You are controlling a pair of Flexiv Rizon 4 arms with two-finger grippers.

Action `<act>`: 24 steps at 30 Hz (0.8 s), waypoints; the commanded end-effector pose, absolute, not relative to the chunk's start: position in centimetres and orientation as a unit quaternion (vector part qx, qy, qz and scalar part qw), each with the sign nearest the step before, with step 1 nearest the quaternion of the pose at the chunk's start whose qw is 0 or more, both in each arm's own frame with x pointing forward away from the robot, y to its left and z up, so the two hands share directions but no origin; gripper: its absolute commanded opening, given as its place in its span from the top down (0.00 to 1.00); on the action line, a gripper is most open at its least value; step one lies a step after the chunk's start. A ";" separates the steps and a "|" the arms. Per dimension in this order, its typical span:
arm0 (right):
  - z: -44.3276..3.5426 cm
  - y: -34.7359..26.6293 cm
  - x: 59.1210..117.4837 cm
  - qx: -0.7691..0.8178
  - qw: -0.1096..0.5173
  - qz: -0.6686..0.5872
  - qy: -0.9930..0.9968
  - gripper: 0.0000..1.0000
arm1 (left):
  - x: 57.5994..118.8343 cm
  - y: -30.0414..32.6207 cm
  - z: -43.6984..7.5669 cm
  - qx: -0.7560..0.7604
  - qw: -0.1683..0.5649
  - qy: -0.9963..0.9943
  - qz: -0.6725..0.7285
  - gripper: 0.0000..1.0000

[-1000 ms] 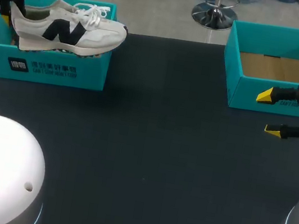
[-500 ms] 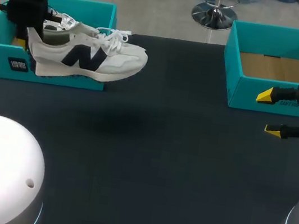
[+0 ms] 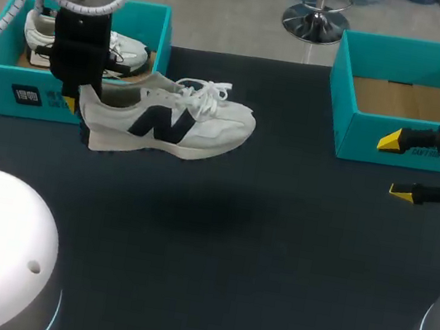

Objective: Take the shoe out of the shoebox, open the shoe tongue, remove and reinsert the insole, then place the shoe into the shoebox

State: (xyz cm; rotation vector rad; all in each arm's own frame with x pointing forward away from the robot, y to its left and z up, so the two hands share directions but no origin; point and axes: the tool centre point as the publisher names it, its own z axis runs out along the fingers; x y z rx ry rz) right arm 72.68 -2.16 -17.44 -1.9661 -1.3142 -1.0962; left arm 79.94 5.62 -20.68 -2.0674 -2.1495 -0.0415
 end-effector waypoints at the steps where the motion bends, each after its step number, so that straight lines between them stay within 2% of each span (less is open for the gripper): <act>1: -17.4 -2.1 72.6 -0.729 0.263 -0.405 -0.486 0.00 | 79.1 3.6 -21.8 -0.695 0.078 -0.714 -0.018 1.00; 15: -17.4 -2.1 72.6 -0.729 0.263 -0.405 -0.486 0.00 | 76.4 -0.5 -23.5 -0.701 0.066 -0.710 -0.006 1.00; 24: -17.4 -2.1 72.6 -0.729 0.263 -0.405 -0.486 0.00 | 76.3 -2.1 -26.8 -0.721 0.043 -0.691 -0.023 1.00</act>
